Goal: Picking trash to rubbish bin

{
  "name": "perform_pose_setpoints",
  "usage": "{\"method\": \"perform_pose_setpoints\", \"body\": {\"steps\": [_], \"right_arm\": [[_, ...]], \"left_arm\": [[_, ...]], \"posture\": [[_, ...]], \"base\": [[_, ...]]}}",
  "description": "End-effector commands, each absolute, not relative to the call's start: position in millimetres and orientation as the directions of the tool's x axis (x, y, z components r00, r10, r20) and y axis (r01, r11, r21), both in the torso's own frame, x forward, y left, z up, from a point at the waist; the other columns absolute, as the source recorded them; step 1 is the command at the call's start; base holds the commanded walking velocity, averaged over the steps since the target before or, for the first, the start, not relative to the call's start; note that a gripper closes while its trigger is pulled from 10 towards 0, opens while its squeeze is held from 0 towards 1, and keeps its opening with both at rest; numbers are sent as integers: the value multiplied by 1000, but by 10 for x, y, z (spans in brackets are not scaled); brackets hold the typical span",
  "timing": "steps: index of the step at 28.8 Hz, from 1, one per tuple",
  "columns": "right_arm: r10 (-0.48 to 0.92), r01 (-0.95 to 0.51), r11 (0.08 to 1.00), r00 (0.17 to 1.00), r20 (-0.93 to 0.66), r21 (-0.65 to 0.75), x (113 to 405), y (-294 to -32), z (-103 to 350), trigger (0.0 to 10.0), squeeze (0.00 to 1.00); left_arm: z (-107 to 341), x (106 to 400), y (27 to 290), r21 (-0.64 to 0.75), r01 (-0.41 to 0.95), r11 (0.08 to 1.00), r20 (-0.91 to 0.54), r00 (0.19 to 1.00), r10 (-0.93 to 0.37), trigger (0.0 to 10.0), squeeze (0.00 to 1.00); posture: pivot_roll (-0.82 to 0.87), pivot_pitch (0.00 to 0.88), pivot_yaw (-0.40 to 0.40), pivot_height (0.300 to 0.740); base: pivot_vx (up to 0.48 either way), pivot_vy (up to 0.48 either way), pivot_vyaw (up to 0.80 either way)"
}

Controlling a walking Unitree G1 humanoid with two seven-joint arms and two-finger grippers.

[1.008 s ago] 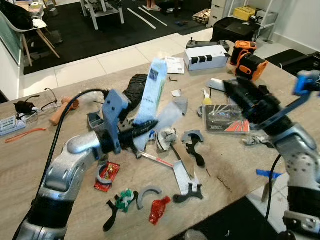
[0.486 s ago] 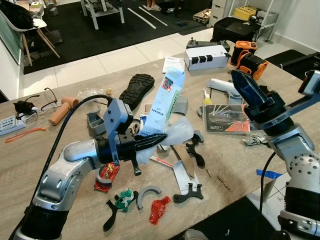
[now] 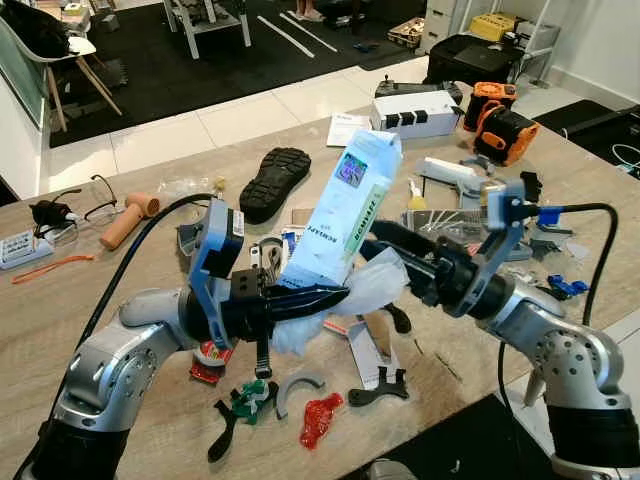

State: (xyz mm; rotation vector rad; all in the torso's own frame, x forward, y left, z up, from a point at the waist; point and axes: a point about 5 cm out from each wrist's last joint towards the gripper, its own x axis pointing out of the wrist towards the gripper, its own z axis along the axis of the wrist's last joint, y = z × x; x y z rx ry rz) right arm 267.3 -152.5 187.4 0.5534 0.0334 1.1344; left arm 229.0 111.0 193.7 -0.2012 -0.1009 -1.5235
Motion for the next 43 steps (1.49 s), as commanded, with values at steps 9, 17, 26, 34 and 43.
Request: {"method": "perform_pose_setpoints", "body": {"steps": [9, 17, 26, 34, 43], "right_arm": [[914, -931, 120, 240, 329, 344, 2519, -1407, 2112, 10000, 0], [956, -953, 59, 139, 258, 296, 2342, -1463, 2097, 10000, 0], [953, -959, 115, 180, 242, 261, 2361, -1531, 2134, 10000, 0], [952, -958, 184, 229, 203, 219, 2407, -1510, 2123, 10000, 0], [959, -945, 267, 279, 43, 187, 2448, -1465, 1949, 10000, 0]], "left_arm": [[1889, 2272, 1119, -89, 996, -20, 175, -4, -985, 10000, 0], [1852, 2387, 1178, -97, 992, 80, 184, 97, -978, 10000, 0], [1888, 2616, 1184, -83, 964, 252, 174, 263, -949, 10000, 0], [1903, 2981, 1234, -66, 845, 530, 152, 534, -832, 10000, 0], [1970, 3155, 1267, 52, 724, 687, 164, 673, -721, 10000, 0]], "posture": [[-112, 0, 54, 740], [-113, 0, 54, 740], [-112, 0, 52, 740], [-111, 0, 52, 740], [-112, 0, 52, 740]], "base": [[0, 0, 0], [0, 0, 0], [0, 0, 0], [0, 0, 0], [0, 0, 0]]}}
